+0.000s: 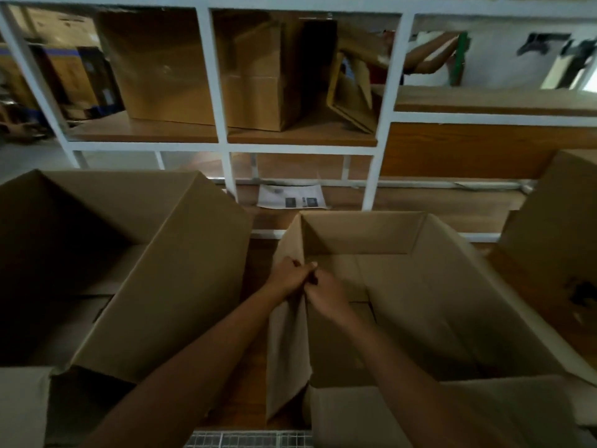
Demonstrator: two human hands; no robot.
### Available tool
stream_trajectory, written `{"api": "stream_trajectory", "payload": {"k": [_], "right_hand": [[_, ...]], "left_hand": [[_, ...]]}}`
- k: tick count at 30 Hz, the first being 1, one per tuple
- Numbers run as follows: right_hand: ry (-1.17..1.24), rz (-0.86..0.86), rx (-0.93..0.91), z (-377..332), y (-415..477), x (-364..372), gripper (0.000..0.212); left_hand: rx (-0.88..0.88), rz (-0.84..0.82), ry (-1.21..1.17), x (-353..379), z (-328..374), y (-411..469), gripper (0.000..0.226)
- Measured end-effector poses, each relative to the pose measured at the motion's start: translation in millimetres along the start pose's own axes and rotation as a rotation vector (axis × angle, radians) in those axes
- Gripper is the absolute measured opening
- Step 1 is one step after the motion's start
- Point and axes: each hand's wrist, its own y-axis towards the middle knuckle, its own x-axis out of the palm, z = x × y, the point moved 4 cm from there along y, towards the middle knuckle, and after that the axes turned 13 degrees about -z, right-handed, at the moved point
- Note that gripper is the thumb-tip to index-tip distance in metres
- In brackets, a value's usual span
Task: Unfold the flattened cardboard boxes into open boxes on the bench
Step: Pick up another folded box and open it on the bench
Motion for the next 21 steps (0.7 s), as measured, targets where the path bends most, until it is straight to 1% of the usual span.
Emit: {"api": "stream_trajectory", "payload": {"k": [1,3,4,5,8,10,12,14,16,18,20,21], "right_hand": [[-0.098,0.027,0.017,7,-4,-13,0.025],[-0.268,0.137,0.073,25,-14,-44,0.025],[-0.294,0.193,0.087,34,-17,-60,0.026],[-0.283,0.234,0.106,41,-22,-77,0.027],[-0.296,0.367,0.205,61,-41,-130,0.033],[-0.344,0.406,0.264,76,-52,-163,0.029],[-0.329,0.395,0.313,94,-63,-190,0.023],[-0.348,0.422,0.362,112,-73,-211,0.025],[-0.484,0.464,0.405,124,-84,-224,0.028],[-0.623,0.502,0.352,129,-92,-232,0.028],[-0.774,0.483,0.293,132,-100,-240,0.029],[-0.805,0.472,0.291,133,-106,-244,0.030]], "left_hand": [[-0.021,0.007,0.064,7,2,2,0.046],[-0.047,0.006,0.171,18,1,12,0.065],[-0.057,0.007,0.215,20,1,17,0.072],[-0.070,0.012,0.261,20,1,21,0.075],[-0.054,0.050,0.368,13,4,25,0.071],[-0.029,0.090,0.409,10,10,20,0.082],[0.019,0.168,0.417,8,13,12,0.088],[-0.004,0.207,0.431,11,12,7,0.089],[-0.071,0.205,0.441,18,12,-2,0.085],[-0.102,0.197,0.452,23,15,-12,0.076],[-0.107,0.169,0.470,27,18,-26,0.062],[-0.128,0.153,0.479,28,17,-33,0.058]]}}
